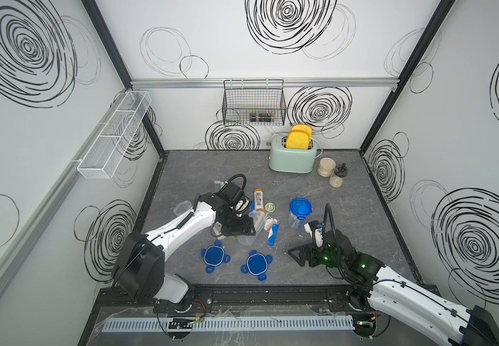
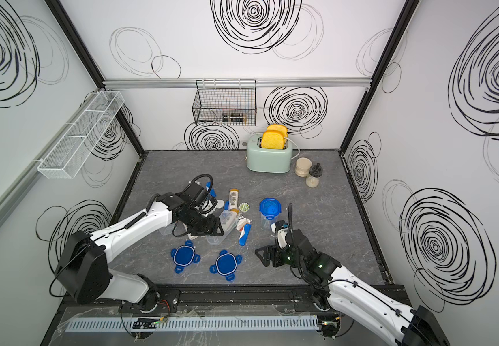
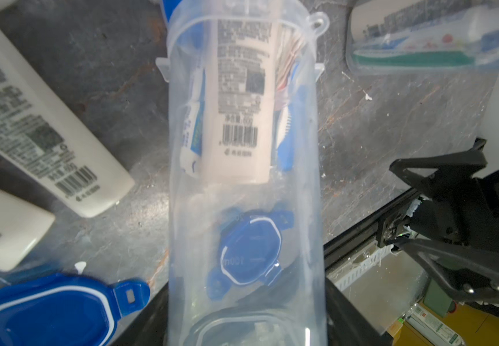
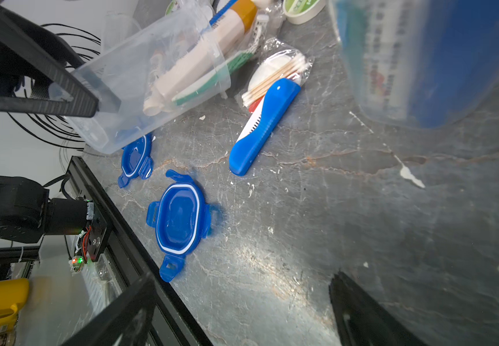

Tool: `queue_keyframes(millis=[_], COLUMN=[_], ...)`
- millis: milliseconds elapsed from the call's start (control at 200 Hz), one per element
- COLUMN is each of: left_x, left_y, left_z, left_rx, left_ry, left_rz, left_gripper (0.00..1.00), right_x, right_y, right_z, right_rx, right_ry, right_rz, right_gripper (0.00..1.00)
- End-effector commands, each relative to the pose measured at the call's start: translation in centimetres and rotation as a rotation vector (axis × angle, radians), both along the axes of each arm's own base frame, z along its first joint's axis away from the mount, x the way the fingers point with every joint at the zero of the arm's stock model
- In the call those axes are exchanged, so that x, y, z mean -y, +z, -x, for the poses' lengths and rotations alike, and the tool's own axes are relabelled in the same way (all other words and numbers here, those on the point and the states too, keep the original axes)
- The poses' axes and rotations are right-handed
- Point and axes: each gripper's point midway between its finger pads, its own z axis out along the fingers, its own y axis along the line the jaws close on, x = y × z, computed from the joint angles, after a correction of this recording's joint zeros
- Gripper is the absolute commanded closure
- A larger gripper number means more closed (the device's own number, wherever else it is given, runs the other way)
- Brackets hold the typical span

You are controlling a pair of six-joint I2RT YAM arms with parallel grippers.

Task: Take out toiletry kits
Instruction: 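Pour the toiletry kits out of the container, then place the container at the center of the board.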

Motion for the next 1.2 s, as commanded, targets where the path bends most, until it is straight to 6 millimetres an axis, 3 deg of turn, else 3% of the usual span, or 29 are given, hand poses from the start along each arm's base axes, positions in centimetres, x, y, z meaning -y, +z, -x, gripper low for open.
queue_keyframes(millis=[0, 230, 425, 550, 665, 745, 861, 1001, 1116, 1196], left_x=[0.1, -1.0, -2.5, -3.0, -1.8, -0.8, -0.3, -0.8, -0.8, -0.3], left_y=[1.0, 2.1, 1.3, 1.6, 4.2, 6.6, 9.2, 9.4, 9.7, 8.8], left_z=[2.0, 4.9, 7.4, 7.7, 6.5, 3.9, -2.5, -11.0, -16.8, -20.1], left_rx=[-0.02, -0.027, -0.053, -0.034, 0.033, 0.121, 0.246, 0.372, 0.482, 0.524], left_ry=[-0.023, -0.043, -0.045, -0.033, -0.026, -0.008, 0.069, 0.162, 0.202, 0.223], left_rz=[0.015, -0.009, -0.014, -0.014, 0.073, 0.135, 0.167, 0.132, 0.096, 0.087], left_gripper=[0.82, 0.82, 0.82, 0.82, 0.82, 0.82, 0.84, 0.84, 0.84, 0.84], right_x=[-1.0, -1.0, -1.1, -1.2, -1.2, -0.8, -0.5, -0.6, -0.6, -0.6], right_y=[2.2, 1.7, 1.3, 0.9, 0.5, 0.0, -0.1, 0.3, 0.3, 0.2], right_z=[-0.4, 0.0, 0.1, -0.1, -0.2, -0.3, -0.5, -0.6, -0.5, -0.6], right_rx=[0.045, 0.039, 0.031, 0.03, 0.03, 0.036, 0.044, 0.042, 0.037, 0.037], right_ry=[0.03, 0.048, 0.064, 0.06, 0.059, 0.044, 0.032, 0.03, 0.032, 0.033], right_rz=[-0.051, -0.054, -0.053, -0.049, -0.043, -0.029, -0.019, -0.02, -0.021, -0.022], right_gripper=[0.08, 0.08, 0.08, 0.08, 0.08, 0.08, 0.08, 0.08, 0.08, 0.08])
